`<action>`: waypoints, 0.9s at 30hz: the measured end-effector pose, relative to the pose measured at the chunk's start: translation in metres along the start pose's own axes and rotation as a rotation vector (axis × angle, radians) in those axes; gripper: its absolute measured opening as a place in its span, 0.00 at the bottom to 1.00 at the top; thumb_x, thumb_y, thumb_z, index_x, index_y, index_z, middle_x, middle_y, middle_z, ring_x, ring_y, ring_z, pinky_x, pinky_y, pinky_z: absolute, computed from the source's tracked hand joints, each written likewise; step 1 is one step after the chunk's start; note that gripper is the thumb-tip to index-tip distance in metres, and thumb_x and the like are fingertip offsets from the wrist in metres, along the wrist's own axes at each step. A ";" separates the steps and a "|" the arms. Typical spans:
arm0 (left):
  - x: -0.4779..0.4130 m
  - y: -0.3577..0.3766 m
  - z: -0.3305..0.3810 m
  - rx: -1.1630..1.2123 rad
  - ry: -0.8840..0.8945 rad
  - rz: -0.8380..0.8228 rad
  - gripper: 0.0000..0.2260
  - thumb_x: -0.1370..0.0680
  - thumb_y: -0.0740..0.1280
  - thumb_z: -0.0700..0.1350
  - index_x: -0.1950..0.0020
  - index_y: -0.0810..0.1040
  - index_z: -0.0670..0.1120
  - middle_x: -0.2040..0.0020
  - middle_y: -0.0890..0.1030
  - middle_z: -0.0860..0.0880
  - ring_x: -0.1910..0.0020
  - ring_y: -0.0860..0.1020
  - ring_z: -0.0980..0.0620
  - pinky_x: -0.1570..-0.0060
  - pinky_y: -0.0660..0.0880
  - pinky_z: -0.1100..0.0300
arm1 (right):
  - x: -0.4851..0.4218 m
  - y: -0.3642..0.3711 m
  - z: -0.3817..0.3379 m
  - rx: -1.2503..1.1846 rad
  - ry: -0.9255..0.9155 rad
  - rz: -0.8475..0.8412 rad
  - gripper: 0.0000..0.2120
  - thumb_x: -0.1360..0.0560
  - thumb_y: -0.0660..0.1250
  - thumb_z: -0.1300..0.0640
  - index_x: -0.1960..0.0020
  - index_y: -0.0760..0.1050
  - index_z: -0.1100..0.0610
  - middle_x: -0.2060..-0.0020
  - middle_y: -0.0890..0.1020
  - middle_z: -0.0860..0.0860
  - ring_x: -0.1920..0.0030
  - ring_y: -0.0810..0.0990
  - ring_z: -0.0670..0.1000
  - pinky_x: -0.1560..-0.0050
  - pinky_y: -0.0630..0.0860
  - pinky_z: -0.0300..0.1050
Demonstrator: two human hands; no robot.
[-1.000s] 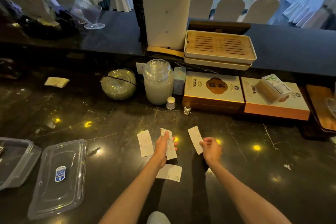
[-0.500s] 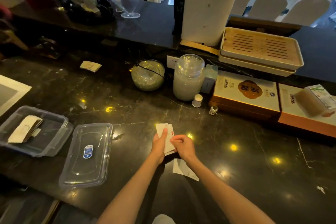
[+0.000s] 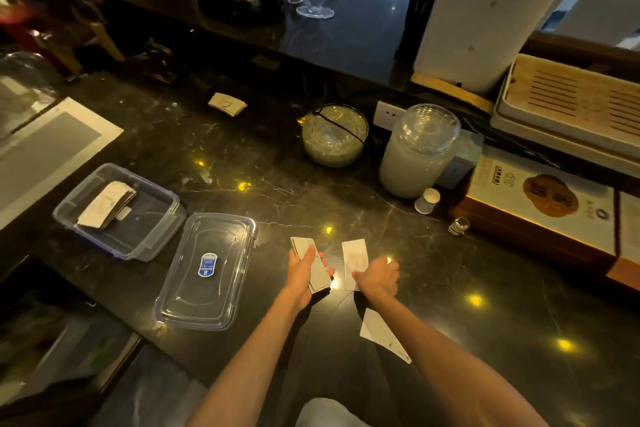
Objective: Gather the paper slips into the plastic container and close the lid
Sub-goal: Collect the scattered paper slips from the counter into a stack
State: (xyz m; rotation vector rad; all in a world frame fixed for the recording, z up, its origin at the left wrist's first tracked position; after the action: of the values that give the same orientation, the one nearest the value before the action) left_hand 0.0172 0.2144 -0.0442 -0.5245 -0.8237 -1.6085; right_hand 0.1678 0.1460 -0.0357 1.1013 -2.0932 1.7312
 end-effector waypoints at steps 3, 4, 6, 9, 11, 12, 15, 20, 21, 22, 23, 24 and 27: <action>0.005 0.000 -0.002 -0.012 0.020 -0.010 0.20 0.18 0.63 0.43 0.28 0.61 0.54 0.55 0.75 0.42 0.62 0.77 0.47 0.61 0.78 0.48 | -0.003 0.001 0.000 -0.137 0.017 -0.064 0.26 0.28 0.75 0.53 0.35 0.72 0.61 0.35 0.76 0.59 0.36 0.76 0.60 0.39 0.78 0.56; 0.007 0.003 -0.003 -0.027 0.024 -0.017 0.22 0.18 0.63 0.44 0.28 0.60 0.57 0.56 0.75 0.42 0.62 0.76 0.47 0.64 0.77 0.51 | -0.003 0.001 0.001 -0.210 -0.001 -0.082 0.21 0.27 0.73 0.55 0.37 0.74 0.60 0.38 0.79 0.58 0.38 0.79 0.59 0.41 0.79 0.55; 0.011 0.013 -0.006 -0.090 0.033 -0.029 0.23 0.19 0.64 0.48 0.27 0.59 0.59 0.53 0.76 0.42 0.58 0.77 0.46 0.63 0.76 0.52 | 0.002 -0.004 0.002 -0.353 -0.052 -0.069 0.12 0.26 0.71 0.57 0.44 0.75 0.56 0.45 0.82 0.55 0.44 0.81 0.56 0.43 0.79 0.54; 0.017 0.036 -0.015 -0.187 0.048 -0.080 0.23 0.19 0.64 0.53 0.27 0.60 0.57 0.48 0.80 0.41 0.54 0.79 0.45 0.59 0.78 0.49 | 0.018 -0.015 0.006 -0.455 -0.175 -0.006 0.08 0.26 0.72 0.57 0.52 0.73 0.51 0.58 0.82 0.48 0.54 0.83 0.51 0.48 0.81 0.53; 0.024 0.054 -0.022 -0.169 0.052 -0.140 0.21 0.19 0.63 0.53 0.27 0.62 0.55 0.46 0.81 0.40 0.55 0.82 0.45 0.60 0.79 0.49 | 0.032 -0.020 0.012 -0.496 -0.251 0.024 0.07 0.26 0.71 0.56 0.55 0.73 0.49 0.64 0.82 0.45 0.62 0.83 0.45 0.53 0.83 0.52; 0.028 0.062 -0.025 -0.163 0.054 -0.162 0.21 0.19 0.63 0.55 0.28 0.63 0.54 0.47 0.81 0.41 0.56 0.83 0.46 0.61 0.79 0.51 | 0.038 -0.023 0.016 -0.509 -0.286 0.046 0.06 0.25 0.71 0.55 0.56 0.73 0.49 0.64 0.82 0.45 0.63 0.83 0.45 0.54 0.83 0.51; 0.040 0.081 -0.033 -0.176 0.060 -0.215 0.29 0.25 0.63 0.63 0.27 0.64 0.53 0.44 0.79 0.44 0.47 0.81 0.45 0.50 0.80 0.48 | 0.053 -0.034 0.030 -0.472 -0.409 0.140 0.04 0.25 0.70 0.55 0.54 0.75 0.50 0.59 0.81 0.44 0.56 0.81 0.46 0.52 0.80 0.47; 0.071 0.089 -0.043 -0.171 0.003 -0.288 0.32 0.30 0.65 0.67 0.32 0.70 0.50 0.51 0.83 0.45 0.56 0.85 0.48 0.63 0.81 0.54 | 0.078 -0.050 0.052 -0.492 -0.410 0.037 0.06 0.24 0.68 0.55 0.47 0.76 0.51 0.52 0.83 0.47 0.53 0.82 0.47 0.54 0.80 0.43; 0.076 0.087 -0.046 -0.173 -0.012 -0.277 0.32 0.30 0.65 0.66 0.34 0.72 0.47 0.53 0.83 0.45 0.58 0.85 0.48 0.64 0.80 0.55 | 0.083 -0.050 0.055 -0.490 -0.409 -0.015 0.09 0.23 0.67 0.56 0.44 0.77 0.52 0.49 0.83 0.49 0.51 0.82 0.47 0.54 0.79 0.40; 0.080 0.085 -0.048 -0.179 -0.027 -0.263 0.31 0.28 0.66 0.66 0.34 0.73 0.46 0.54 0.84 0.44 0.57 0.85 0.47 0.64 0.80 0.54 | 0.086 -0.050 0.059 -0.488 -0.419 -0.054 0.11 0.23 0.66 0.58 0.41 0.77 0.53 0.47 0.83 0.50 0.50 0.82 0.47 0.54 0.78 0.37; 0.084 0.083 -0.051 -0.190 -0.039 -0.252 0.29 0.26 0.66 0.65 0.35 0.73 0.46 0.53 0.83 0.43 0.55 0.84 0.45 0.61 0.80 0.52 | 0.089 -0.051 0.062 -0.497 -0.434 -0.079 0.12 0.23 0.65 0.60 0.40 0.77 0.54 0.46 0.83 0.51 0.48 0.82 0.47 0.53 0.77 0.36; 0.088 0.081 -0.053 -0.204 -0.048 -0.250 0.27 0.25 0.65 0.63 0.35 0.73 0.46 0.51 0.83 0.42 0.53 0.83 0.43 0.59 0.80 0.49 | 0.092 -0.052 0.066 -0.517 -0.449 -0.093 0.13 0.23 0.65 0.61 0.39 0.78 0.55 0.45 0.84 0.51 0.47 0.82 0.47 0.51 0.77 0.35; 0.099 0.071 -0.057 -0.194 -0.061 -0.255 0.19 0.22 0.65 0.58 0.37 0.70 0.48 0.54 0.80 0.41 0.57 0.80 0.42 0.56 0.78 0.45 | 0.094 -0.060 0.085 -0.546 -0.421 -0.008 0.11 0.21 0.64 0.60 0.41 0.80 0.56 0.46 0.84 0.51 0.45 0.82 0.49 0.48 0.77 0.37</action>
State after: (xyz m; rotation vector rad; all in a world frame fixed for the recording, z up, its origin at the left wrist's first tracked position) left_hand 0.0716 0.1032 0.0068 -0.6279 -0.8089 -1.9281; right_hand 0.1657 0.0280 0.0400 1.3589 -2.5685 0.8666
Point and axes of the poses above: each hand's wrist, its own x-axis away from the middle knuckle, its own y-axis out of the palm, z = x × y, the point moved 3 cm from there along -x, towards the middle knuckle
